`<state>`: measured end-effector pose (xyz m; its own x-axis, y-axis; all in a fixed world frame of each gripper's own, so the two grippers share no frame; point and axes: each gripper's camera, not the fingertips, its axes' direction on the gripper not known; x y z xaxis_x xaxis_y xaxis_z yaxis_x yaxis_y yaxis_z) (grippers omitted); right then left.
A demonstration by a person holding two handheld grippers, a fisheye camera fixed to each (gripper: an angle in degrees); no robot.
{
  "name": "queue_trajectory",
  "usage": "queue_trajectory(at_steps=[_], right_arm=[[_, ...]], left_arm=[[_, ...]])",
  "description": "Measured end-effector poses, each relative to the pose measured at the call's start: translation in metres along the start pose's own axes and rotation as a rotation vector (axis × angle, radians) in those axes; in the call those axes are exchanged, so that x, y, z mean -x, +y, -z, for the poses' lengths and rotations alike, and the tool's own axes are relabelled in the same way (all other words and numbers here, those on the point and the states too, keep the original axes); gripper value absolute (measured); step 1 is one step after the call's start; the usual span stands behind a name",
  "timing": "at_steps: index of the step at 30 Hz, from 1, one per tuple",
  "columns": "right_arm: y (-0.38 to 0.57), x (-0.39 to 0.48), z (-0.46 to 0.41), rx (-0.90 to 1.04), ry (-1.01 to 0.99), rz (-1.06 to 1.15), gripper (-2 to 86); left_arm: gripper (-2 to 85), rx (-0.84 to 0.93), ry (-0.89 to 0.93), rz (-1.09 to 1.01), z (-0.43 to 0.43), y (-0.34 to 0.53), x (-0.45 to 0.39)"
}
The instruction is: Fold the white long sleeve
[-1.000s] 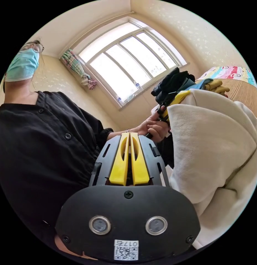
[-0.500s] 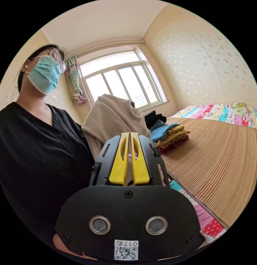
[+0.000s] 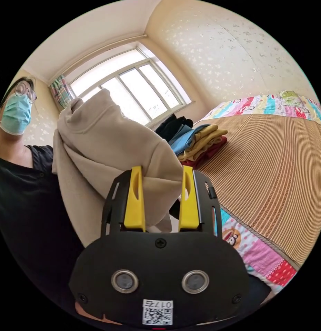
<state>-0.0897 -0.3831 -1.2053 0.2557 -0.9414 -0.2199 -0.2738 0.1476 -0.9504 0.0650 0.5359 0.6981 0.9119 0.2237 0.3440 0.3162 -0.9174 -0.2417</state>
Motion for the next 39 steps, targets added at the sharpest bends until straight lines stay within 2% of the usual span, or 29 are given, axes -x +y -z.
queue_trajectory(at_steps=[4, 7, 9, 12, 14, 16, 18, 20, 22, 23, 24, 26, 29, 31, 32, 34, 36, 39], right_arm=[[-0.001, 0.000, -0.003, -0.007, -0.011, 0.016, 3.7], [-0.002, -0.009, 0.003, -0.054, -0.049, -0.054, 2.9], [0.000, -0.019, 0.009, -0.093, -0.057, -0.095, 3.8], [-0.003, -0.047, 0.012, -0.113, -0.185, -0.211, 15.1], [-0.007, -0.070, 0.000, -0.037, -0.240, -0.328, 18.6], [-0.007, -0.078, -0.015, 0.040, -0.258, -0.353, 18.5], [-0.003, -0.089, -0.036, 0.143, -0.300, -0.405, 16.8], [0.006, -0.105, -0.056, 0.182, -0.540, -0.506, 7.4], [0.009, -0.107, -0.048, 0.097, -0.671, -0.509, 4.4], [0.008, -0.108, -0.030, 0.013, -0.669, -0.519, 3.7], [0.006, -0.108, -0.017, -0.032, -0.658, -0.516, 3.5], [-0.010, -0.099, 0.052, -0.257, -0.640, -0.419, 2.8], [-0.039, -0.058, 0.147, -0.524, -0.582, -0.216, 2.2], [-0.048, -0.027, 0.200, -0.700, -0.555, -0.084, 2.1], [-0.049, -0.003, 0.230, -0.805, -0.516, -0.005, 2.0], [-0.052, 0.034, 0.262, -0.906, -0.435, 0.077, 2.0], [-0.061, 0.073, 0.280, -0.931, -0.382, 0.163, 2.0], [-0.068, 0.139, 0.295, -0.976, -0.291, 0.298, 2.0]], left_arm=[[1.2, -0.013, 0.001, -0.010, -0.004, 0.016, -0.003], [1.4, -0.010, 0.010, -0.009, -0.008, 0.023, -0.002], [1.5, -0.001, 0.009, -0.007, -0.011, 0.027, 0.001], [1.6, -0.008, 0.026, 0.000, -0.012, 0.038, 0.011], [1.7, -0.020, 0.035, 0.007, -0.010, 0.047, 0.019], [1.7, -0.031, 0.042, 0.004, -0.007, 0.056, 0.029], [1.7, -0.034, 0.036, 0.002, -0.005, 0.062, 0.035], [1.6, -0.030, 0.018, 0.010, -0.002, 0.066, 0.043], [1.5, -0.002, -0.039, 0.010, 0.001, 0.063, 0.044], [1.5, 0.013, -0.067, 0.009, 0.001, 0.059, 0.042], [1.5, 0.054, -0.149, 0.015, -0.001, 0.049, 0.037], [1.5, 0.135, -0.303, 0.016, -0.007, 0.029, 0.022], [1.5, 0.242, -0.688, 0.009, -0.017, -0.005, -0.013], [1.5, 0.250, -1.087, 0.070, -0.017, -0.021, -0.035], [1.5, 0.242, -1.185, 0.096, -0.015, -0.023, -0.039], [1.3, 0.202, -1.531, 0.197, -0.006, -0.016, -0.043], [1.2, 0.245, -1.634, 0.261, 0.000, -0.003, -0.023], [1.0, 0.263, -1.537, 0.280, 0.010, 0.019, 0.023]])
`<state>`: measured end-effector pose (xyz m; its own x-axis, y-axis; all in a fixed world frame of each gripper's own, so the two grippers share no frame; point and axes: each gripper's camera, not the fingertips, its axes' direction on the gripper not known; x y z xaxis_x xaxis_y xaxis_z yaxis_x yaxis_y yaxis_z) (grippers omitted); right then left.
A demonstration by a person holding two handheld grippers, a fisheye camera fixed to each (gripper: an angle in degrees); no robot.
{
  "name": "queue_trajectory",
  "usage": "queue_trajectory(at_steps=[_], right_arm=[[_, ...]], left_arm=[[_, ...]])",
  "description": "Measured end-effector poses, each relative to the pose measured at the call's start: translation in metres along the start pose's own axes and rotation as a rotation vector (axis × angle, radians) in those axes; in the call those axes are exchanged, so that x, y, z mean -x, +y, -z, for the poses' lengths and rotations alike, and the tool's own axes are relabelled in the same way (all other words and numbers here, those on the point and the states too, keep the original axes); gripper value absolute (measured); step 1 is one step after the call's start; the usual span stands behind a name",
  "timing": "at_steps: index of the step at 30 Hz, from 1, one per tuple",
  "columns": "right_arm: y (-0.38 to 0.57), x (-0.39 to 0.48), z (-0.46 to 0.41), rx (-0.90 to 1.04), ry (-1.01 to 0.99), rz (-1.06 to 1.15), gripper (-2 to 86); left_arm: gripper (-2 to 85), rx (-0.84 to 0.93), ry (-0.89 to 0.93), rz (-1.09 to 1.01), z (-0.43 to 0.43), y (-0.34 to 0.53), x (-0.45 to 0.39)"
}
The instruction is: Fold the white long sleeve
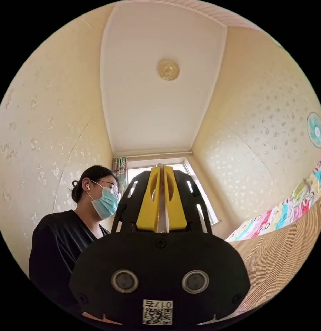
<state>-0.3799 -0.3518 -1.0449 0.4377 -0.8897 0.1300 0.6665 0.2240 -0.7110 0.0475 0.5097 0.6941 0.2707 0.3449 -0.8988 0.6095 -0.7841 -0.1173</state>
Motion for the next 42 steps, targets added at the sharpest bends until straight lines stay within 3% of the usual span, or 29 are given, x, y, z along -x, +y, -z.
queue_trajectory(at_steps=[4, 6, 8, 12, 15, 18, 20, 23, 27, 30, 33, 35, 39, 42], right_arm=[[-0.014, 0.070, -0.004, -0.094, -0.033, 0.188, 2.0], [-0.010, 0.099, -0.010, -0.114, 0.007, 0.267, 2.0], [0.001, 0.129, -0.022, -0.126, 0.172, 0.334, 1.9], [0.008, 0.137, -0.069, -0.060, 0.671, 0.467, 1.9], [-0.006, 0.064, -0.138, 0.084, 1.101, 0.578, 2.1], [-0.016, -0.099, -0.217, 0.325, 1.445, 0.584, 2.4], [-0.017, -0.254, -0.238, 0.614, 1.598, 0.337, 2.6], [0.025, -0.343, -0.213, 0.802, 1.461, 0.003, 3.2], [0.125, -0.334, -0.198, 0.939, 1.446, 0.081, 6.7], [0.217, -0.331, -0.168, 1.071, 1.380, -0.026, 10.6], [0.296, -0.338, -0.134, 1.192, 1.365, -0.200, 11.3], [0.336, -0.342, -0.116, 1.322, 1.379, -0.279, 6.2], [0.293, -0.332, -0.113, 1.303, 1.355, -0.232, 2.7], [0.190, -0.315, -0.093, 1.041, 1.349, -0.204, 2.0]], left_arm=[[0.9, -0.094, 0.254, -0.133, -0.049, -0.012, 0.002], [1.0, -0.099, 0.299, -0.198, -0.071, -0.021, -0.001], [1.1, -0.100, 0.264, -0.230, -0.091, -0.030, -0.002], [1.7, -0.073, -0.109, -0.070, -0.149, -0.063, 0.040], [2.7, 0.083, -0.469, 0.084, -0.224, -0.113, 0.128], [5.9, 0.302, -0.759, 0.050, -0.327, -0.155, 0.269], [7.7, 0.407, -0.905, 0.177, -0.367, -0.158, 0.368], [8.7, 0.479, -1.017, 0.345, -0.394, -0.121, 0.450], [9.5, 0.648, -0.920, 0.332, -0.440, 0.010, 0.461], [9.9, 0.766, -0.845, 0.441, -0.460, 0.121, 0.465], [9.9, 0.760, -0.829, 0.573, -0.454, 0.201, 0.460], [10.0, 0.703, -0.792, 0.670, -0.443, 0.230, 0.454], [10.3, 0.688, -0.803, 0.658, -0.431, 0.248, 0.422], [11.0, 0.653, -0.895, 0.607, -0.412, 0.243, 0.388]])
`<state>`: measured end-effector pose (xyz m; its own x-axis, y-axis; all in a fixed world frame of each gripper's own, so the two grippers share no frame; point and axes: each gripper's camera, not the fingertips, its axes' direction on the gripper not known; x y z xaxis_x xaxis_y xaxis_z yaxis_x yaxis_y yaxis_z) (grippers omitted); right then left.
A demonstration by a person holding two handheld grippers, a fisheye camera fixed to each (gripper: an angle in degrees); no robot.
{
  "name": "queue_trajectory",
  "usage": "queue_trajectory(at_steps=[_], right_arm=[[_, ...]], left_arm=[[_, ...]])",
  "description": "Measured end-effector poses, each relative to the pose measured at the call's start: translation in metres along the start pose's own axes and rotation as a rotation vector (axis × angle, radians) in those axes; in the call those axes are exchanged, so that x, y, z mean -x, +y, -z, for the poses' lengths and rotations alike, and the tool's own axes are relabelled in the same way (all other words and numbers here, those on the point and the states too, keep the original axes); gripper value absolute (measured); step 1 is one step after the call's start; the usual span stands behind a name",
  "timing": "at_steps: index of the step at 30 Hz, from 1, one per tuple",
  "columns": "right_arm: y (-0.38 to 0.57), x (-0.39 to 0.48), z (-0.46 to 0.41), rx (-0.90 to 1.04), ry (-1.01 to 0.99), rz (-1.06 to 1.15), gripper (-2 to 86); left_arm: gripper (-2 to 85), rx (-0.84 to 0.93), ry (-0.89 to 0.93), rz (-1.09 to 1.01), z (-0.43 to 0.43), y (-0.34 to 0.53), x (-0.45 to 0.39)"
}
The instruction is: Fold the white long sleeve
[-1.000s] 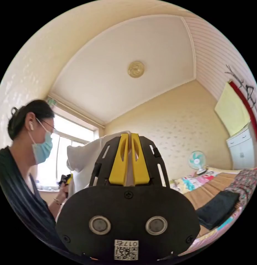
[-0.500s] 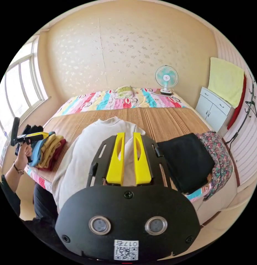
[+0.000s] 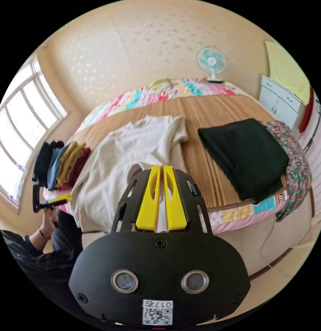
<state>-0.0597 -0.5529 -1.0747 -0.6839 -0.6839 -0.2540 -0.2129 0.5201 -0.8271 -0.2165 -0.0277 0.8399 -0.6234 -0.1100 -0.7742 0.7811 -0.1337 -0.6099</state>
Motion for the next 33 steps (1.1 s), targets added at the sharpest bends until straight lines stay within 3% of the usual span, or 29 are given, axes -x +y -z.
queue_trajectory(at_steps=[5, 6, 9, 11, 15, 17, 19, 22, 26, 28, 30, 33], right_arm=[[0.031, -0.158, 0.167, -0.601, 0.066, -0.648, 1.6], [0.040, -0.167, 0.172, -0.630, 0.041, -0.688, 1.6], [0.063, -0.184, 0.158, -0.527, -0.077, -0.714, 1.5], [0.078, -0.170, 0.118, -0.323, -0.089, -0.683, 1.3], [0.118, -0.141, 0.075, -0.189, -0.162, -0.660, 0.9], [0.139, -0.129, 0.059, -0.195, -0.259, -0.679, 0.7], [0.139, -0.121, 0.046, -0.154, -0.314, -0.667, 0.6], [0.125, -0.104, 0.042, -0.078, -0.345, -0.595, 0.6], [0.120, -0.088, 0.073, -0.114, -0.348, -0.506, 0.6], [0.127, -0.089, 0.081, -0.118, -0.362, -0.491, 0.7], [0.139, -0.091, 0.082, -0.101, -0.382, -0.492, 0.8], [0.163, -0.097, 0.075, -0.047, -0.401, -0.505, 1.3]], left_arm=[[12.8, -0.051, -0.022, 0.108, 0.015, 0.041, 0.012], [13.2, -0.035, -0.025, 0.138, 0.008, 0.048, 0.014], [11.6, 0.044, -0.023, 0.185, -0.016, 0.058, 0.016], [4.4, 0.044, -0.065, 0.188, -0.013, 0.060, 0.010], [3.4, 0.149, 0.009, -0.011, 0.010, 0.025, -0.041], [3.2, 0.207, -0.124, -0.268, 0.029, -0.003, -0.099], [2.8, 0.216, -0.496, -0.626, 0.059, -0.023, -0.178], [2.1, 0.127, -0.849, -0.841, 0.126, -0.047, -0.227], [2.2, 0.086, -1.083, -0.890, 0.230, -0.058, -0.222], [2.8, 0.036, -1.335, -0.886, 0.275, -0.045, -0.179], [3.3, 0.037, -1.388, -0.817, 0.298, -0.026, -0.130], [4.3, 0.106, -1.253, -0.539, 0.320, 0.023, -0.037]])
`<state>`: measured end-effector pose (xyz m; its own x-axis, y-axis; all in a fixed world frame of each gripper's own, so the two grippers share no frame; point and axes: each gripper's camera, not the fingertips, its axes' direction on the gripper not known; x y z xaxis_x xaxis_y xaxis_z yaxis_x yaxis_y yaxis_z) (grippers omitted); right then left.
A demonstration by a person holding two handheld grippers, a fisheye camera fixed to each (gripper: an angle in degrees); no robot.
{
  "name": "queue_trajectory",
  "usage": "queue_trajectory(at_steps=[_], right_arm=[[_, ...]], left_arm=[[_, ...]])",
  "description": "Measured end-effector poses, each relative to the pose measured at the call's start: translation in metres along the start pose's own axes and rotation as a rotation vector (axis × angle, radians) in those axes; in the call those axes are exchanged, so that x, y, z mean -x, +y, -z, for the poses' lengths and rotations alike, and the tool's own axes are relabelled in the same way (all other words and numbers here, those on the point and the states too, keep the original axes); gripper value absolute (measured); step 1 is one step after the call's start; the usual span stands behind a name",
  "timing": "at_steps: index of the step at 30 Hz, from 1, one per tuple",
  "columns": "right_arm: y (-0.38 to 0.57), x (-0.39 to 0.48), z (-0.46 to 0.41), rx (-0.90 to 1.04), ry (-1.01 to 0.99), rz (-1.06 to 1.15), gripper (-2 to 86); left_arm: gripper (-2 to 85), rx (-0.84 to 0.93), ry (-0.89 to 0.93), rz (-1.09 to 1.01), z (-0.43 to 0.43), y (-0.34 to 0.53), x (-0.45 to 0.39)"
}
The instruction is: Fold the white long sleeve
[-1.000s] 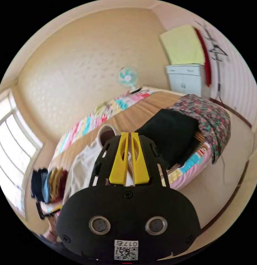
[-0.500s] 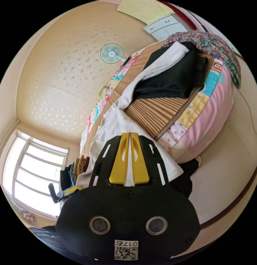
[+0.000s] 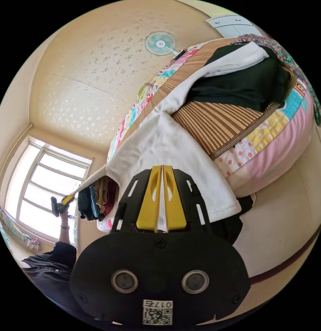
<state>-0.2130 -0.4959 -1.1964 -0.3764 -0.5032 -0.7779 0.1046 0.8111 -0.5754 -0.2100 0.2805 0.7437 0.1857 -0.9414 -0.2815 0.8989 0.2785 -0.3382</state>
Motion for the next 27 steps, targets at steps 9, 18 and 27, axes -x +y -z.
queue_trajectory(at_steps=[9, 18, 27], right_arm=[[0.045, -0.040, 0.030, 0.029, 0.047, -0.094, 5.0], [0.039, 0.030, 0.031, 0.021, 0.426, 0.203, 11.9], [0.026, 0.026, -0.033, 0.325, 0.566, 0.184, 6.8]], left_arm=[[8.7, 0.033, 0.691, 1.088, -0.057, 0.353, -0.004], [12.2, -0.082, 1.417, 0.622, -0.062, 0.291, -0.125], [3.7, 0.121, 1.555, 0.535, -0.085, 0.241, -0.160]])
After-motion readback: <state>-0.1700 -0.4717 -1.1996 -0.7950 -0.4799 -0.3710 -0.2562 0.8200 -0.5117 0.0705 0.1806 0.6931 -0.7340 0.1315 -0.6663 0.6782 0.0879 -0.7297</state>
